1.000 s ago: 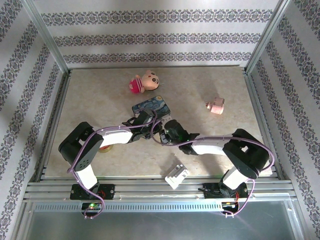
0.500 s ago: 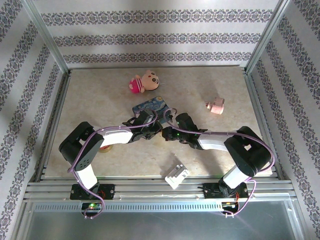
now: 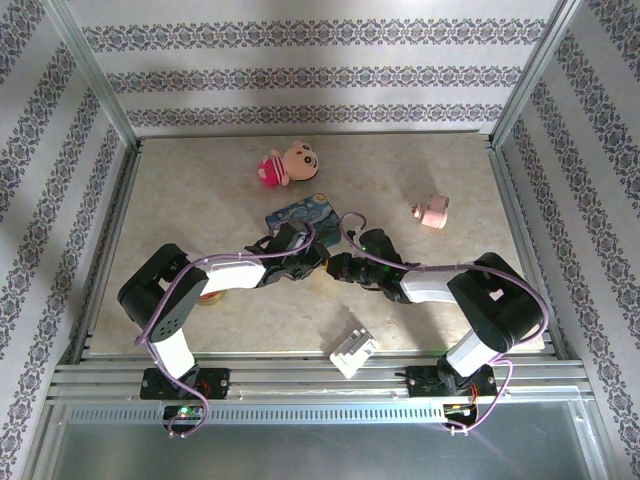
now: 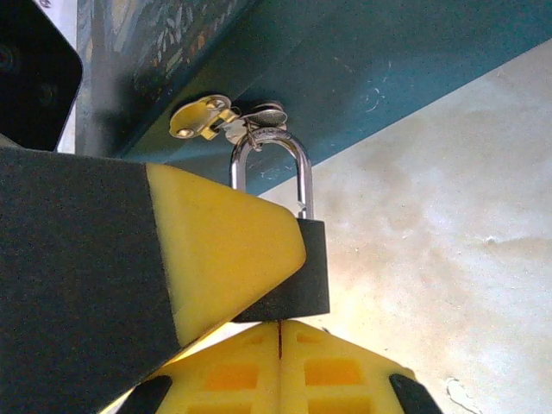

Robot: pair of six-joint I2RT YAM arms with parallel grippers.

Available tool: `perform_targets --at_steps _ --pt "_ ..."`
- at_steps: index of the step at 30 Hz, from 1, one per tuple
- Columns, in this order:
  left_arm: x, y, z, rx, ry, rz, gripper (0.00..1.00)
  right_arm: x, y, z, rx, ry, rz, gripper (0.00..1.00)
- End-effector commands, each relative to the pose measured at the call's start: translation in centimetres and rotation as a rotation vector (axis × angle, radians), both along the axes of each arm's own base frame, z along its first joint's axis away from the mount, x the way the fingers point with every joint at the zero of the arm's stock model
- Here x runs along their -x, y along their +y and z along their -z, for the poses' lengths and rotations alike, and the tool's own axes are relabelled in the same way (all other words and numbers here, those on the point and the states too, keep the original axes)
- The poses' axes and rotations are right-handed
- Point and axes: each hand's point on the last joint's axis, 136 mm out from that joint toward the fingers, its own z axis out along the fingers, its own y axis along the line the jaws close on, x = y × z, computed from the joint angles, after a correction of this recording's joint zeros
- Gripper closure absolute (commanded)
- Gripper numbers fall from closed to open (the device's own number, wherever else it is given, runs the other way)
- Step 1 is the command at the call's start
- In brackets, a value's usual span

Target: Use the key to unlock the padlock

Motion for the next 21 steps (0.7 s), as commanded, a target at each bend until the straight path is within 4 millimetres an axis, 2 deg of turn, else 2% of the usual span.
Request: perform_targets --at_steps 1,2,4,7,9,14,17,21 --pt "1.4 -1.1 -1.0 0.049 0.004 0.038 0.60 -1.3 -0.6 -0.4 -0.025 -0.028 0.072 1.00" --pt "1.4 -1.1 -1.1 0.050 0.000 0.037 0.60 -1.3 -0.7 -0.3 -0.024 -0.024 0.077 1.00" --pt "1.3 -0.9 -1.3 0.047 -0.010 0.030 0.40 -1.3 -0.8 0.1 -0.022 -0.018 0.086 1.00" --pt "1.3 -0.6 -1.7 0.041 -0.027 0.025 0.35 -1.4 -0.8 0.3 -0.029 -0.011 0.096 1.00" --pt "1.3 -0.4 -2.0 0.033 -0.037 0.021 0.24 -1.5 -0.8 0.4 -0.034 -0.009 0.103 1.00" --pt "1.2 0.2 -2.5 0.009 -0.063 0.016 0.14 -1.7 -0.9 0.5 -0.051 -0.003 0.122 1.00" --pt "1.2 0.4 -2.8 0.006 -0.071 0.013 0.00 -1.8 -1.1 0.6 -0.057 -0.003 0.135 1.00" --pt "1.2 1.0 -3.2 -0.019 -0.090 0.006 0.01 -2.0 -1.5 0.9 -0.065 0.002 0.151 1.00"
